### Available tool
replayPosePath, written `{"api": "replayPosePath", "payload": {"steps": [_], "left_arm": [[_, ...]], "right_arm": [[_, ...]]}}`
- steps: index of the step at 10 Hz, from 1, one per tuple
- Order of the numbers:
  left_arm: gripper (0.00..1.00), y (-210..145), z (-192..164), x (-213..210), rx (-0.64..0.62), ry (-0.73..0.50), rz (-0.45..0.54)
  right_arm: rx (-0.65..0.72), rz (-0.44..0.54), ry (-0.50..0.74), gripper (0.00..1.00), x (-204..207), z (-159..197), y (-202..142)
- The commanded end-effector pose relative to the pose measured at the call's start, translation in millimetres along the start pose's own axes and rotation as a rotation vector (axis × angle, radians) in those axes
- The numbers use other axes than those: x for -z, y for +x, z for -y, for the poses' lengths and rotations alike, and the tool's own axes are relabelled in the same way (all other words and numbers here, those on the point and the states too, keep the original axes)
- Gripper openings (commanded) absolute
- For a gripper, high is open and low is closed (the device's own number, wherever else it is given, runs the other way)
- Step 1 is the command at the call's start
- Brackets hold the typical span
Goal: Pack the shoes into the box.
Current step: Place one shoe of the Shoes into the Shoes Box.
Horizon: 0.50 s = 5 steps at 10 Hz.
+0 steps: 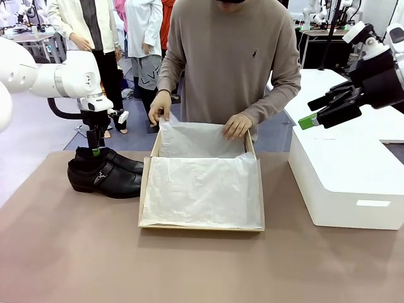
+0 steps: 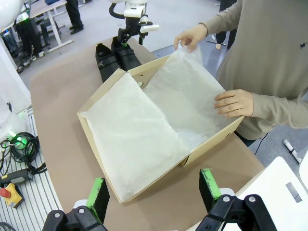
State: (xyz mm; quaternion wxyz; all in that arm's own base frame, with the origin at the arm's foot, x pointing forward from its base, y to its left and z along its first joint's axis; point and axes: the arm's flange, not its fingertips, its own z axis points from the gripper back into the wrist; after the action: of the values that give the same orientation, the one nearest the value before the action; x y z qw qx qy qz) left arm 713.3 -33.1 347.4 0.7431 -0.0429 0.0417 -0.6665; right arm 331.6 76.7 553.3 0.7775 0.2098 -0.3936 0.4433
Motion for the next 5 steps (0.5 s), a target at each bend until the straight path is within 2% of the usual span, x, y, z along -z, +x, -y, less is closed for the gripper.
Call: {"api": "replayPosePath", "payload": {"steps": [1,4,5], "left_arm": [[1.0,-1.1,-5.5,-0.2,0.018,-0.026,0.004],[1.0,-0.4,-5.3,7.3,0.043,-0.059,-0.004],[0.88,0.1,-5.4,7.0,0.047,-0.056,-0.003]], "right_arm": [[-0.01,0.014,0.01,1.0,1.3,1.6,0.4],[-0.01,0.014,0.01,1.0,1.3,1.6,0.4],[-0.01,0.014,0.01,1.0,1.3,1.6,0.4]]}}
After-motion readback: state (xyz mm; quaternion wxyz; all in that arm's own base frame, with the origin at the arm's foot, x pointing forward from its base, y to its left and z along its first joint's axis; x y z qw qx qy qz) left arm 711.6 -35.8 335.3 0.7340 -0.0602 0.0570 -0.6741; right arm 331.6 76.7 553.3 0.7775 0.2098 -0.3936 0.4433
